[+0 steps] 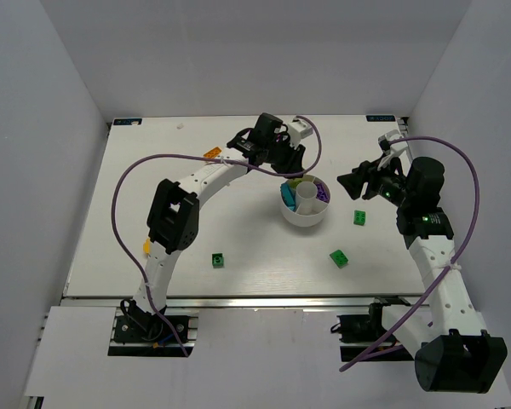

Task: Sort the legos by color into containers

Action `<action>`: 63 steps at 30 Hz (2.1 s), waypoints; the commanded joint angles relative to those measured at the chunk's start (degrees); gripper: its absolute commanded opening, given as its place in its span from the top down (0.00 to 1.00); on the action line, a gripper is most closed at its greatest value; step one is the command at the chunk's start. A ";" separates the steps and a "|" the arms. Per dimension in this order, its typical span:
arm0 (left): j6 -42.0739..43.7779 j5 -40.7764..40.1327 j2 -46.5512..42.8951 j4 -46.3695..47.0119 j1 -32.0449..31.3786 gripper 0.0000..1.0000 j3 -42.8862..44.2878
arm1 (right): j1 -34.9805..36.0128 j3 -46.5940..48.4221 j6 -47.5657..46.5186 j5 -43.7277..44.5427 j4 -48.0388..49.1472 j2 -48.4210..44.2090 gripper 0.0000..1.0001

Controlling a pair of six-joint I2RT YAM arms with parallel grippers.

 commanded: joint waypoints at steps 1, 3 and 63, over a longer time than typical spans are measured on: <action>1.15 2.70 -1.18 -0.92 0.12 0.62 1.23 | -0.49 -0.30 0.10 -0.69 2.73 0.01 0.40; 0.97 2.17 -1.01 -1.01 -0.49 0.60 1.31 | -0.31 -0.30 0.01 -0.87 2.73 0.10 0.40; -9.40 -35.18 -73.08 6.46 1.62 0.18 -66.97 | 14.01 -11.28 -35.06 22.87 -31.47 17.33 0.17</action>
